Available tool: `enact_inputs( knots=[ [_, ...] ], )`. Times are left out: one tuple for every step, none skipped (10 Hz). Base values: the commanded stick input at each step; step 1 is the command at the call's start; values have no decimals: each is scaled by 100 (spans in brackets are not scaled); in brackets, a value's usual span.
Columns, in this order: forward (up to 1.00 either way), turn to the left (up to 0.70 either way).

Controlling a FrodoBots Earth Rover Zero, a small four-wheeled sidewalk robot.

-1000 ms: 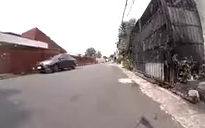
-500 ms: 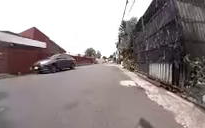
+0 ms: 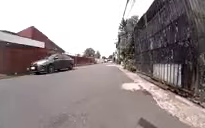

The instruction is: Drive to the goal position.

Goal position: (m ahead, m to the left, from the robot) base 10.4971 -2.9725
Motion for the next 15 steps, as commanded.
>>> enact_inputs(
  knots=[
    [70, 0],
    [70, 0],
    [70, 0],
    [70, 0],
    [70, 0],
    [70, 0],
    [70, 0],
    [70, 0],
    [70, 0],
    [70, 0],
    [70, 0],
    [70, 0],
    [70, 0],
    [70, 0],
    [70, 0]
  ],
)
